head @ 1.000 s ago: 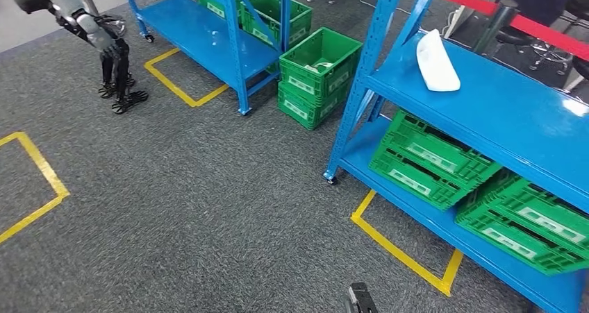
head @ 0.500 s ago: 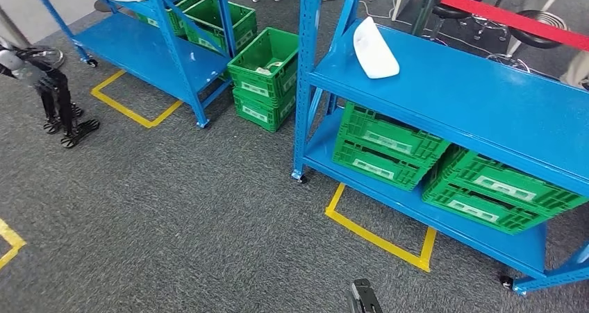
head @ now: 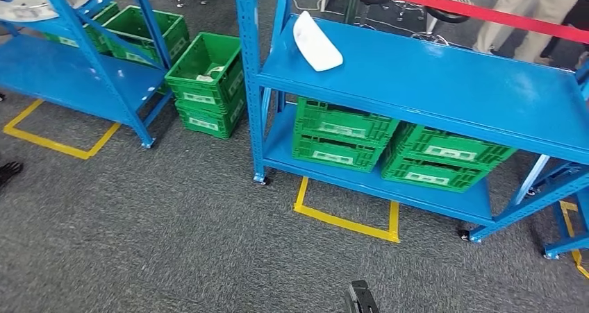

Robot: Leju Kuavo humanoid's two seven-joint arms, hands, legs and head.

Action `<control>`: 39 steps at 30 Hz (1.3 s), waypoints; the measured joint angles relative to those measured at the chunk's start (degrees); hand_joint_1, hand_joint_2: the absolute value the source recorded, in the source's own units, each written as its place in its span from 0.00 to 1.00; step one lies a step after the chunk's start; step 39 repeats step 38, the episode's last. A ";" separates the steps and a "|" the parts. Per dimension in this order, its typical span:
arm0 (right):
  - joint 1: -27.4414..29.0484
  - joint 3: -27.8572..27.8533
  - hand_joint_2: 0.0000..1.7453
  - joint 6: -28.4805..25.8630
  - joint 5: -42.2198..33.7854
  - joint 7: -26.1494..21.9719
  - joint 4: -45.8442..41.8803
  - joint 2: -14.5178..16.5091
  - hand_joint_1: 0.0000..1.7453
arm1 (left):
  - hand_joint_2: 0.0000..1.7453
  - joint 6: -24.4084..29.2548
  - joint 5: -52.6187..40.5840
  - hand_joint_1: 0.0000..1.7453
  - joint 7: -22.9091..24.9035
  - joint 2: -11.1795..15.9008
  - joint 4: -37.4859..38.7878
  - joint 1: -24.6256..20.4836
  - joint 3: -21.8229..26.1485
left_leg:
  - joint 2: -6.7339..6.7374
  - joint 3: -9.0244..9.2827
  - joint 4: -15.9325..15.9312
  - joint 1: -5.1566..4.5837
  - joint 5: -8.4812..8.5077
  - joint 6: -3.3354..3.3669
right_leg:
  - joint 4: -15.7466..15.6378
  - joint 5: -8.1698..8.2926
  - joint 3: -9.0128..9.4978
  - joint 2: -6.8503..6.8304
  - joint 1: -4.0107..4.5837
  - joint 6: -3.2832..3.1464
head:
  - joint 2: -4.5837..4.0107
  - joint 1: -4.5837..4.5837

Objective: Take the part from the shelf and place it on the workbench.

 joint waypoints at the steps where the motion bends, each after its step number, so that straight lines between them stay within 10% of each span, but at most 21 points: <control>1: 0.22 -0.01 0.00 -0.01 -0.01 0.01 0.01 -0.01 0.00 | 1.00 -0.01 0.00 0.00 -0.04 -0.02 0.00 -0.09 -0.01 | 0.73 0.43 -0.01 -0.04 -0.33 -0.11 | -1.74 1.82 0.65 -0.25 0.01 -0.15 | 0.00 0.19; 4: 0.40 -0.01 0.00 -0.03 -0.01 0.01 0.02 -0.14 0.00 | 1.00 -0.01 0.00 0.00 -0.12 -0.26 0.01 -0.42 -0.02 | 2.37 1.64 -0.23 -0.17 -1.20 -0.61 | -11.59 7.01 5.36 -2.72 0.73 -1.58 | 0.00 0.71; 8: 0.52 -0.01 0.00 -0.06 -0.01 0.04 0.04 -0.30 0.00 | 1.00 -0.01 0.00 0.00 -0.21 -0.46 0.02 -0.79 -0.01 | 3.49 2.55 -0.97 -0.36 -1.68 -1.66 | -14.98 6.91 6.98 -3.28 1.26 -2.89 | 0.00 1.00; 12: 0.24 -0.03 0.00 -0.08 -0.02 0.16 0.01 -0.21 0.00 | 1.00 -0.02 -0.01 0.00 -0.26 -0.44 0.04 -0.64 -0.01 | -3.20 -0.85 6.86 -0.14 -5.96 -2.15 | -16.75 7.25 8.47 -1.32 0.72 -3.81 | 0.00 -0.11; 14: -0.02 -0.04 0.00 -0.08 -0.03 0.16 0.01 -0.14 0.00 | 1.00 -0.02 -0.02 0.00 -0.24 -0.36 0.04 -0.36 -0.01 | -3.53 -5.12 13.54 -0.13 -7.69 -2.25 | -16.67 7.00 8.73 0.22 0.81 -4.01 | 0.00 -0.74; 17: 0.18 -0.04 0.00 -0.08 -0.04 0.27 0.01 -0.08 0.00 | 1.00 -0.02 -0.02 0.00 -0.25 -0.29 0.03 -0.22 0.01 | -3.79 -5.74 10.50 0.01 -2.43 -2.44 | -16.10 6.15 9.45 2.68 0.68 -3.63 | 0.00 -1.33; 19: 0.11 -0.06 0.00 -0.09 -0.05 0.36 0.02 -0.08 0.00 | 1.00 -0.02 -0.02 0.00 -0.25 -0.28 0.03 -0.18 0.00 | -6.58 -3.57 4.37 0.41 0.98 -2.38 | -15.26 5.30 9.57 4.14 0.54 -2.99 | 0.00 -1.79; 21: -0.06 -0.09 0.00 -0.09 -0.08 0.40 0.02 -0.10 0.00 | 1.00 -0.02 -0.03 0.00 -0.20 -0.30 0.04 -0.13 -0.01 | -8.38 -2.42 1.88 0.55 1.07 -1.91 | -14.73 4.87 9.15 5.51 0.39 -2.22 | 0.00 -2.04; 24: 0.12 -0.12 0.00 -0.09 -0.12 0.44 0.02 -0.10 0.00 | 1.00 -0.02 -0.02 0.00 -0.09 -0.32 0.03 -0.15 0.01 | -6.39 -1.80 1.16 0.39 0.73 -0.87 | -14.94 4.91 8.78 7.16 0.08 -1.27 | 0.00 -1.87; 28: -0.13 -0.12 0.00 -0.08 -0.08 0.49 0.01 -0.07 0.00 | 1.00 -0.02 -0.02 0.00 -0.23 -0.31 0.00 -0.14 0.01 | -2.79 -0.76 0.44 0.44 0.35 0.19 | -5.99 0.58 4.03 1.17 0.18 -0.25 | 0.00 -0.46; 31: 0.07 -0.12 0.00 -0.05 -0.05 0.55 0.01 -0.05 0.00 | 1.00 -0.03 -0.02 0.00 -0.13 -0.32 0.00 -0.10 0.01 | -0.19 -0.05 0.45 0.23 -0.42 0.26 | 1.05 -0.44 -0.30 -0.08 0.10 -0.03 | 0.00 0.09; 35: 0.27 -0.12 0.00 -0.08 0.17 0.56 0.02 -0.25 0.00 | 1.00 -0.10 -0.02 0.00 -0.14 -0.58 0.01 -0.37 0.01 | 1.78 1.30 0.27 0.00 -1.53 -0.25 | -10.81 6.83 5.00 -2.51 0.79 -1.64 | 0.00 0.89; 39: 0.17 -0.12 0.00 -0.02 0.52 0.52 0.01 -0.42 0.00 | 1.00 -0.19 -0.02 0.00 -0.23 -0.77 0.02 -0.67 0.01 | 2.28 1.52 0.02 -0.13 -1.77 -0.98 | -14.07 6.77 6.59 -3.46 1.46 -2.45 | 0.00 0.80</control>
